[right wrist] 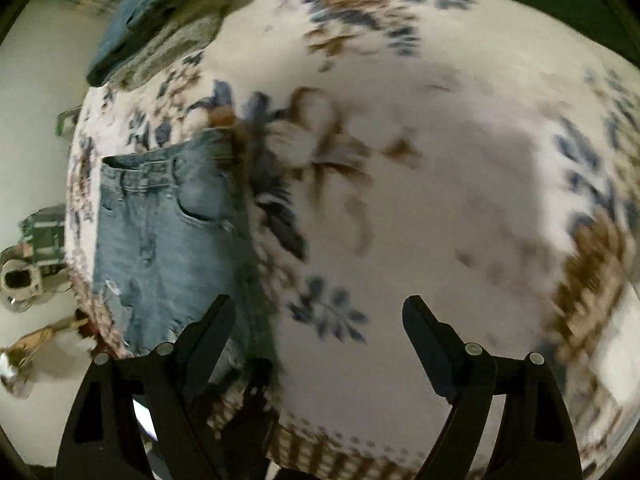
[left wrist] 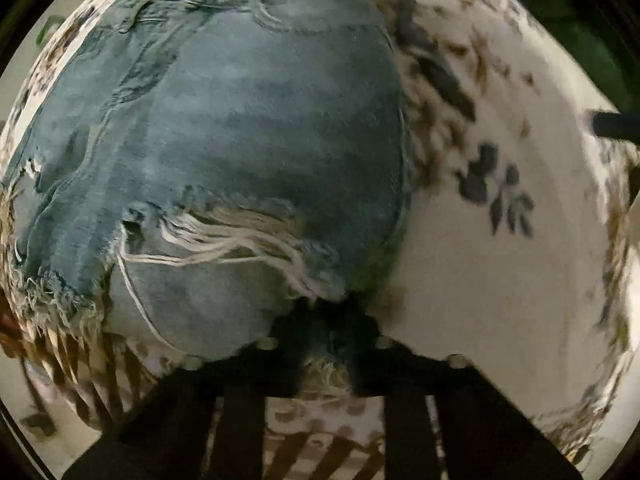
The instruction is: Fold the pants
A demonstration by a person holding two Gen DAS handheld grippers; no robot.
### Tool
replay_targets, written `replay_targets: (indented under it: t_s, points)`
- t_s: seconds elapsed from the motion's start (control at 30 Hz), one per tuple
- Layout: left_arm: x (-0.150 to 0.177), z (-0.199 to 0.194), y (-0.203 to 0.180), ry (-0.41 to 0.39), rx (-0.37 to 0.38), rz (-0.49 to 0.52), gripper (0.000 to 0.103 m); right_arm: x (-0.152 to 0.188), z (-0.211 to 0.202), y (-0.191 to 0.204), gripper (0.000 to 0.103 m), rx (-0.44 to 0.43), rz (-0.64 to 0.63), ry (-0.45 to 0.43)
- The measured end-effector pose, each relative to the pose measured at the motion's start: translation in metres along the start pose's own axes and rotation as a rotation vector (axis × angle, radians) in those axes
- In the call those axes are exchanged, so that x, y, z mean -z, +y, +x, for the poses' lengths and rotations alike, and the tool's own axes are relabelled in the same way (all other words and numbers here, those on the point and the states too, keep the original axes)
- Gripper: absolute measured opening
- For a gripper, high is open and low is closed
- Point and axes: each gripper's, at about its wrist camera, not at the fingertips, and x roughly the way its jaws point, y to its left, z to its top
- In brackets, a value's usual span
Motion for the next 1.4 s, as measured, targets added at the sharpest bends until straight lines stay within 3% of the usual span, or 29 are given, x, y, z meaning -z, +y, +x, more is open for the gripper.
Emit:
replay_targets:
  t_s: [0.17,0.3,0.33,0.37,0.43,0.53,0.73,1.03,1.2,1.4]
  points:
    - [-0.003,-0.027,0.026,-0.039,0.040,-0.004,0.004,-0.054,0.055,0.043,0.087,-0.123,-0.027,0.048]
    - [-0.010,-0.053,0.042,-0.058,0.053,0.000,0.004,-0.089,0.100,0.072,0.087,-0.164,-0.014,0.107]
    - [-0.012,-0.062,0.049,-0.065,0.060,-0.008,0.004,-0.093,0.106,0.076,0.080,-0.156,-0.019,0.116]
    - [-0.008,-0.065,0.058,-0.072,0.065,-0.014,0.004,-0.096,0.113,0.085,0.056,-0.147,-0.035,0.117]
    - [-0.012,-0.078,0.072,-0.081,0.078,-0.036,0.004,-0.097,0.117,0.096,0.032,-0.098,-0.061,0.117]
    - [-0.016,-0.099,0.099,-0.105,0.108,-0.087,0.004,-0.091,0.103,0.109,0.012,-0.047,-0.086,0.066]
    - [-0.022,-0.122,0.137,-0.153,0.168,-0.163,0.004,-0.080,0.046,0.143,0.010,-0.065,-0.084,-0.014]
    - [-0.060,-0.154,0.230,-0.215,0.180,-0.267,0.004,-0.073,-0.009,0.255,0.010,-0.050,-0.145,-0.058]
    - [-0.070,-0.151,0.297,-0.226,0.138,-0.356,0.003,-0.083,0.012,0.335,0.010,0.011,-0.209,-0.030]
    - [-0.065,-0.105,0.381,-0.184,0.053,-0.531,0.003,-0.108,0.093,0.414,0.010,0.120,-0.289,0.047]
